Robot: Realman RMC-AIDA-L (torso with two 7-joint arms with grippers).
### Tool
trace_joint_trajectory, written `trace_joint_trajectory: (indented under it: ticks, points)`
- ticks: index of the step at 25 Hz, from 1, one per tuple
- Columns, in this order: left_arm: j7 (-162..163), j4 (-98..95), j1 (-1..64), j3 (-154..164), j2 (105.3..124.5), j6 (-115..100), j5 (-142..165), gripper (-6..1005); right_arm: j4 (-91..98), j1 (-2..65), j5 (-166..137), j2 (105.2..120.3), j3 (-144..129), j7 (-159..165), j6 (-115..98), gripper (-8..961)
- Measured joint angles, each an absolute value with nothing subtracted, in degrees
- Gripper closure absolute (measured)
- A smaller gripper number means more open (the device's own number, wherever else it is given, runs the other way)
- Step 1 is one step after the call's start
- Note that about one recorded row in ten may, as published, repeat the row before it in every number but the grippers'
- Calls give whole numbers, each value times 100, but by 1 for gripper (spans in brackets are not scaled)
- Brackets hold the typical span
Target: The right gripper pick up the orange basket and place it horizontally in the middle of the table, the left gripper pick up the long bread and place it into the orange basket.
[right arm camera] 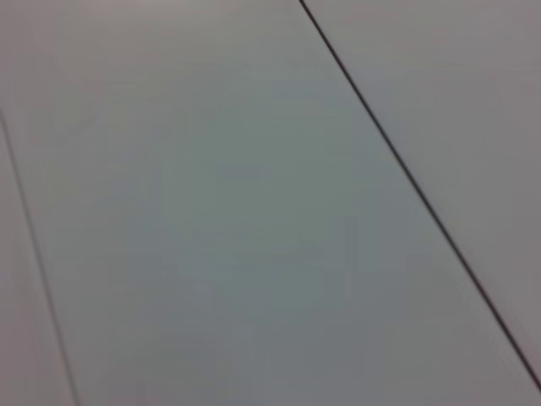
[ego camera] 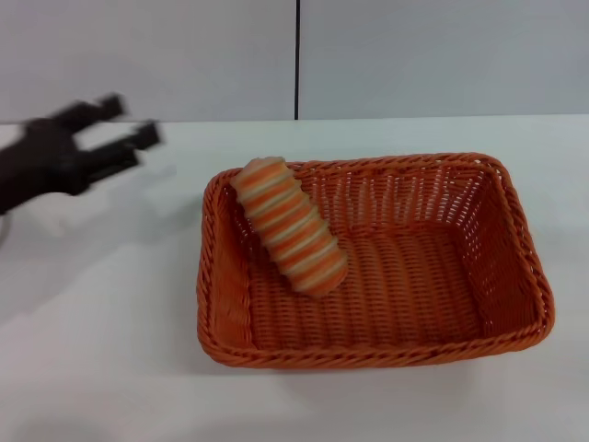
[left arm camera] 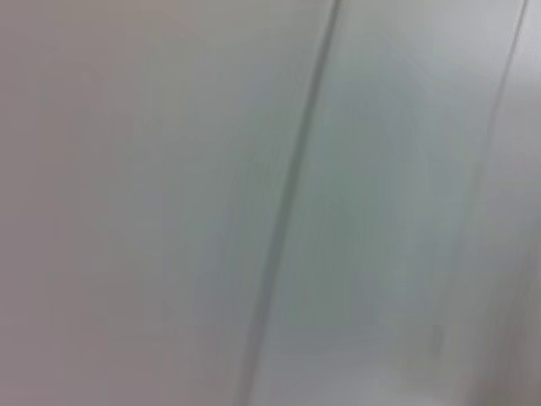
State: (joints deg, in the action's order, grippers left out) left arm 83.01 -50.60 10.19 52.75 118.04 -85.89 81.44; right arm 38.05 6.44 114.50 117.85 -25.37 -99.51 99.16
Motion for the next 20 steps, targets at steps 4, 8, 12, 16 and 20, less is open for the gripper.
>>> trace_joint_trajectory:
  ticks: [4, 8, 12, 16, 20]
  points:
    - [7273, -4553, 950, 3758, 11804, -9274, 8115, 197, 3832, 673, 11412, 11795, -2502, -10168, 9501, 432]
    - [7094, -4427, 940, 3487, 11802, -9358, 8114, 197, 3811, 662, 11388, 11847, -2392, -10429, 9055, 429]
    - [5956, -3588, 700, 2084, 11814, -9659, 8106, 197, 3402, 768, 11391, 11887, -1927, -10904, 8373, 426]
    - [5143, -2900, 557, 1412, 11811, -9850, 8098, 197, 3206, 802, 11384, 11885, -1713, -11344, 8162, 422]
    - [4438, -2255, 474, 913, 11806, -9844, 8098, 197, 2743, 788, 11428, 11900, -1660, -12401, 8384, 419]
